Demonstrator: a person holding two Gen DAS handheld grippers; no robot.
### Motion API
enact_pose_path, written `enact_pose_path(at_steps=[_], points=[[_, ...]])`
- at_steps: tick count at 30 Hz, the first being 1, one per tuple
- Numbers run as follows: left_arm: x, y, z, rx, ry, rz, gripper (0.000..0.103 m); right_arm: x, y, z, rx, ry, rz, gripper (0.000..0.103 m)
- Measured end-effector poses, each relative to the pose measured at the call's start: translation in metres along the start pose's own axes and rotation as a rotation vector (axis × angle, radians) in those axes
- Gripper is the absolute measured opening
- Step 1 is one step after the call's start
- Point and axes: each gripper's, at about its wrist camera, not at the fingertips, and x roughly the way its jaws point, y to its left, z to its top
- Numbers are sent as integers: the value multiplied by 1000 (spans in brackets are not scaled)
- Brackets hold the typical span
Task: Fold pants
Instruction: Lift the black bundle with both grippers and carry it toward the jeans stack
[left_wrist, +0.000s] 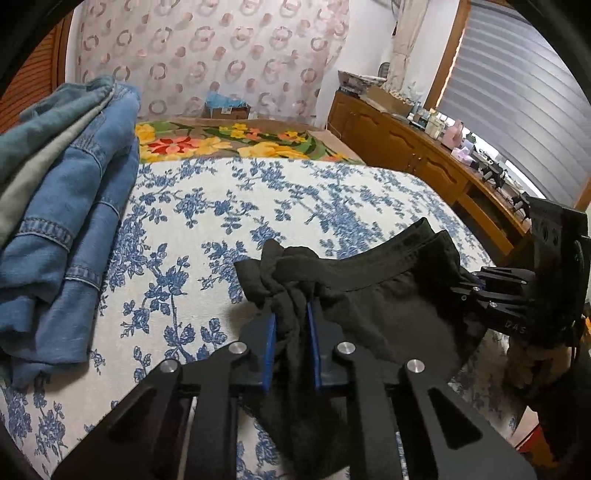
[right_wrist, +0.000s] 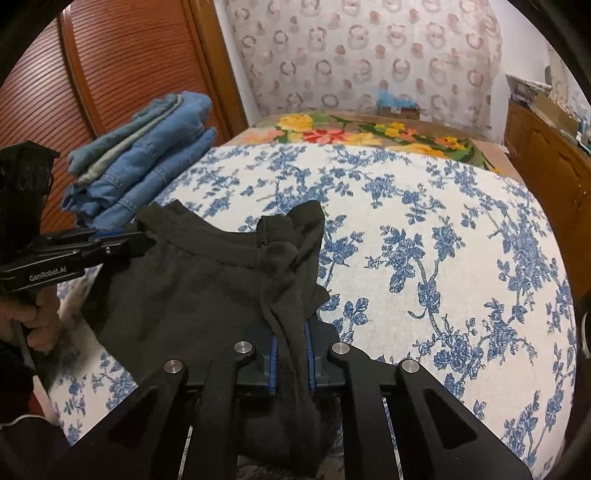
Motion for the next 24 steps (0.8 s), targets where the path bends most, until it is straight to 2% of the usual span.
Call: enact_pose_path(at_steps=[14,24], points=[[-51,-33,3,50,-111,-14,12,-59,20,-3,-12,-135,-19,8],[-94,-55,-10,93,-183,1,12,-104,42,-17,-36,-215,-36,8]])
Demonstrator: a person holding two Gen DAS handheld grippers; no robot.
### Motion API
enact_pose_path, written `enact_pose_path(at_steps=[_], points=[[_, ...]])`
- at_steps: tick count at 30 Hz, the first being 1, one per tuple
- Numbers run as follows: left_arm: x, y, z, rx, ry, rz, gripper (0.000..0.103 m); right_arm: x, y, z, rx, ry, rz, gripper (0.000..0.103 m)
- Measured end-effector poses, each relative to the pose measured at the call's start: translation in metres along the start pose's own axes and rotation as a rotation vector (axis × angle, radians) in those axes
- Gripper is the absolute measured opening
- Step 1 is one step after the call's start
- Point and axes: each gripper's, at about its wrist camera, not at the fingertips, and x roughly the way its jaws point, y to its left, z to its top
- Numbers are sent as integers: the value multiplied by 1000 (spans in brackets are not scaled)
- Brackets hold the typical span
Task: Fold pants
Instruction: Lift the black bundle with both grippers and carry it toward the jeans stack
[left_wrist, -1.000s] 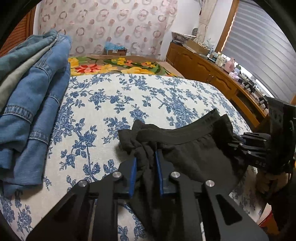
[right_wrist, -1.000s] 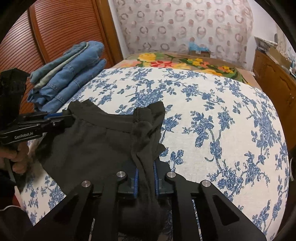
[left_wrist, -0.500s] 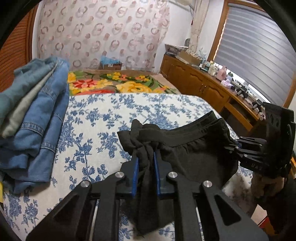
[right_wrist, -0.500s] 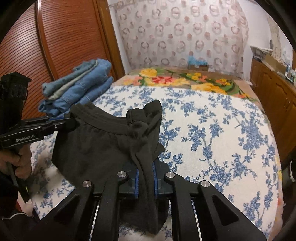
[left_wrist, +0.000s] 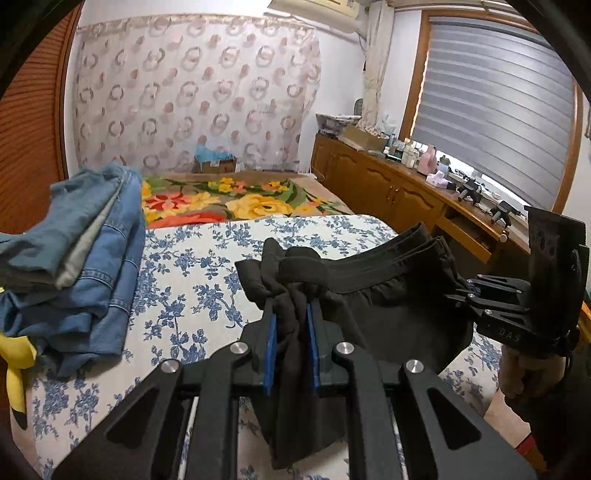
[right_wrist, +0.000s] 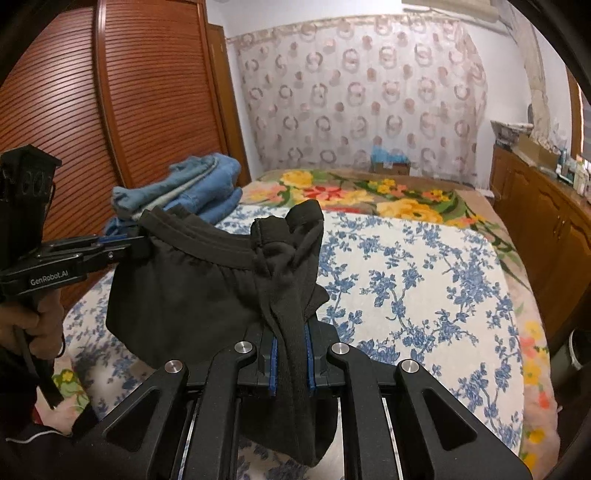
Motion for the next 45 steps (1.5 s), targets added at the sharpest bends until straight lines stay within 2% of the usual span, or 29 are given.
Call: enact_pose_path(at_steps=[10,17,26,30,35,45], points=[[-27,-20,-11,36,-18,23,12,-24,16,-10,5,-37,8,8],[-43,-30,-4,70,-45,30,12,-36,28,-1,-28,-77,21,8],[-60,-25,21,82,-108,68,12,-35,40,29,-86,-122,15,8],[-67,-18,34,69,-145,88,12,-30,43,49,-88,-130,43,8],[-76,-8,46,81,-184,124,12,-25,53,76,-121,-159,40,8],[-69,29,59,40,-183,175,12,13,70,115,-178,-157,51,8]])
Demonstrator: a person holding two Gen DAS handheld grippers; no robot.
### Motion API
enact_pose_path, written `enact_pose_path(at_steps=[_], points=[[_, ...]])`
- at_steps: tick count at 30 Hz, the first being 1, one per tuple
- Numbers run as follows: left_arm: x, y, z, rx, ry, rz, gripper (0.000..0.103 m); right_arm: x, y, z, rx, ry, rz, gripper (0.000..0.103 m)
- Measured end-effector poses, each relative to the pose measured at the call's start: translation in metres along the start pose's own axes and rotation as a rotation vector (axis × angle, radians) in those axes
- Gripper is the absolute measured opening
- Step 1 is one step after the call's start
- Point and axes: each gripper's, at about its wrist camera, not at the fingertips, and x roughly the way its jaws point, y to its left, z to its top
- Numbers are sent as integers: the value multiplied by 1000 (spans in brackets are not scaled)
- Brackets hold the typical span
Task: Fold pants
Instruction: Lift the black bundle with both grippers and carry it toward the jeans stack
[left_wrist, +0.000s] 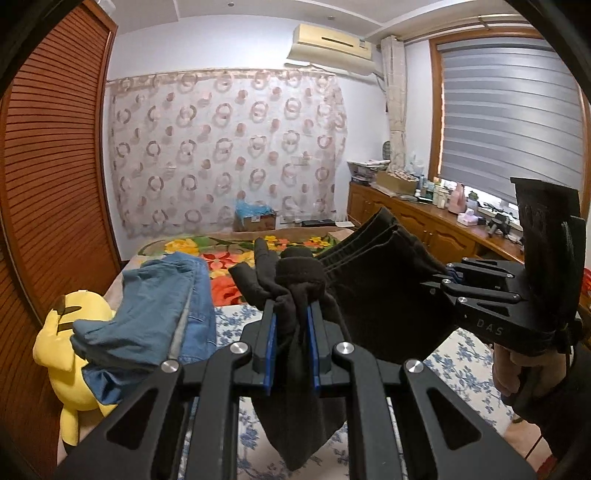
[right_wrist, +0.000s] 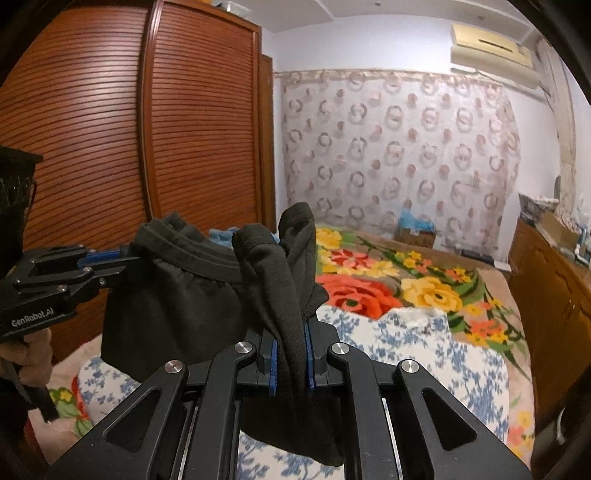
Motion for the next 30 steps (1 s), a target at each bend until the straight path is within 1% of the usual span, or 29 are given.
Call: enact_pose_path(at_steps=[8,16,23,27,30], points=[[24,34,3,-42,22,35,12,41,-10,11,1,14,35,8],[58,65,8,-95,60,65,12,98,-19,29,-2,50,74,8],[64,89,17,-133,46,98,12,138,-19,52,-43,52,122,8],[63,107,19,-159,31,147,12,162,-11,72,-86,28,154,8],[65,122,17,-188,30,175,12,180,-6,76,-86,38,177,8]])
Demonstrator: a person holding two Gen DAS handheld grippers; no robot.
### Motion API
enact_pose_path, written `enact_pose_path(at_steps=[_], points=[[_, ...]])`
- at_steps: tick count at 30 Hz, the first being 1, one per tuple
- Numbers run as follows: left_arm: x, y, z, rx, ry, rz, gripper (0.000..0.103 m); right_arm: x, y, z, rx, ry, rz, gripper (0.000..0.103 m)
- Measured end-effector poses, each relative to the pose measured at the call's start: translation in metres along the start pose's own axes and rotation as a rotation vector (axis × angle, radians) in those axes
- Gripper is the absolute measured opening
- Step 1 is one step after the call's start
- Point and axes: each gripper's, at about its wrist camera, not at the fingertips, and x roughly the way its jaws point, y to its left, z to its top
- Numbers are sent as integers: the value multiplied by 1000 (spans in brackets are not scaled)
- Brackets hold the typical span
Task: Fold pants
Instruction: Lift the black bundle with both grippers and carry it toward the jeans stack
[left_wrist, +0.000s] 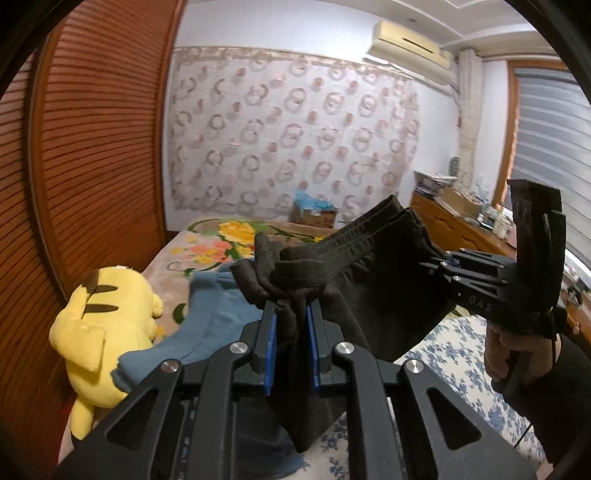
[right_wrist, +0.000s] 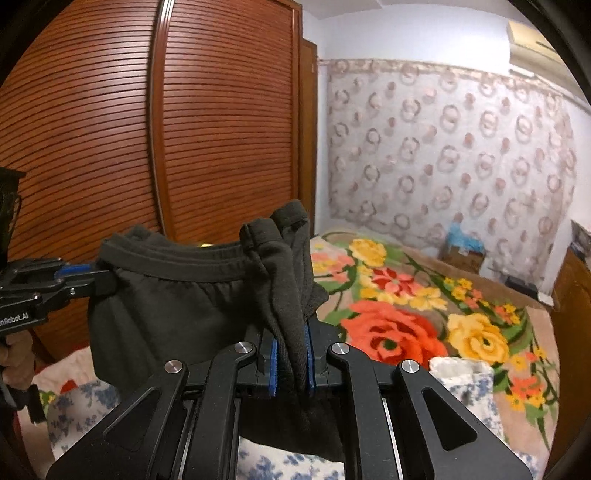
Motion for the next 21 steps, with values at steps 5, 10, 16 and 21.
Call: enact_pose_path(at_steps=[5,10,16,21], points=[[2,12,3,-4,-13,34,12,22,7,10,-40,-9,8,8],[1,23,2,-37,-27,56,12,42,11,26,-68,-15,19,8],[-1,39,-12,-84,-23,88,12,75,22,38,-95,23,58,8],[-7,51,-25,-123,-18,98,12,101,39,42,-111,54,116,8]])
